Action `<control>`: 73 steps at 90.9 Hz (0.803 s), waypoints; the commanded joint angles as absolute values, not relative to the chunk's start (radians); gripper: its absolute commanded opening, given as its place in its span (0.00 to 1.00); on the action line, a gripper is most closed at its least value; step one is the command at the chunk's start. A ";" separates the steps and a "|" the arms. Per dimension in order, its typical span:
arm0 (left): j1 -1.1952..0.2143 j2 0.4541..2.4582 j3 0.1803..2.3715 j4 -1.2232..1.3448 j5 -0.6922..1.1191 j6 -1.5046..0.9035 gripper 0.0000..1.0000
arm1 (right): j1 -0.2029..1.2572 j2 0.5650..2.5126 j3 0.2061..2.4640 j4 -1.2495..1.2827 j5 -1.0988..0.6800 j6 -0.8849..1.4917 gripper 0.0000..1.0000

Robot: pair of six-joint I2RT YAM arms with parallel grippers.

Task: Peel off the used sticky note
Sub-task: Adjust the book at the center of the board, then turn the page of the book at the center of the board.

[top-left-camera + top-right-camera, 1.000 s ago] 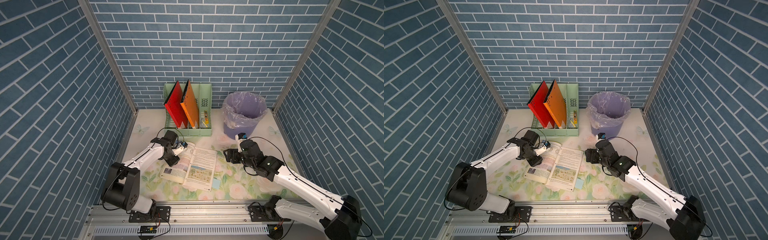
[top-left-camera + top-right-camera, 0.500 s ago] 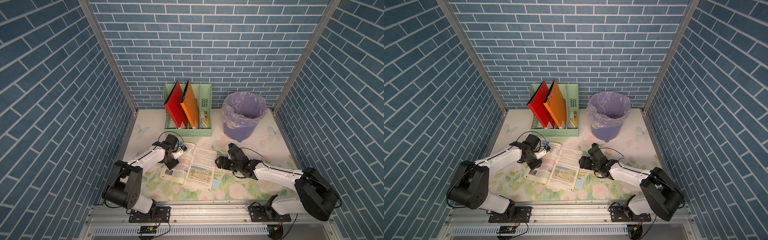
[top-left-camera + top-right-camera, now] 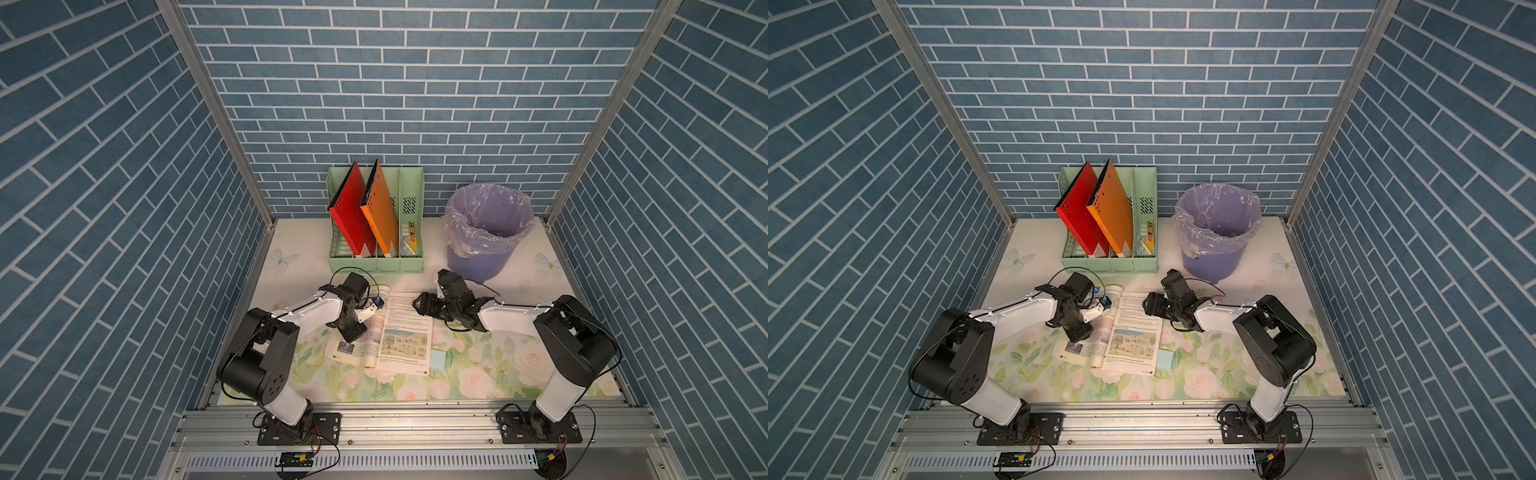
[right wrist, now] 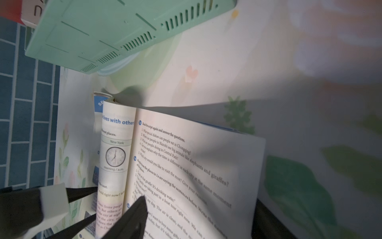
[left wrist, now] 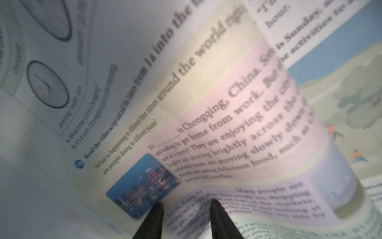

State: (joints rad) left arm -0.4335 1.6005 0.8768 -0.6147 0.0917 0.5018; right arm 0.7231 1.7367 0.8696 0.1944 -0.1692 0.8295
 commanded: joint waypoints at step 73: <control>-0.424 1.599 0.858 -0.615 0.140 0.501 0.42 | 0.983 1.254 0.441 0.151 -0.100 1.098 0.75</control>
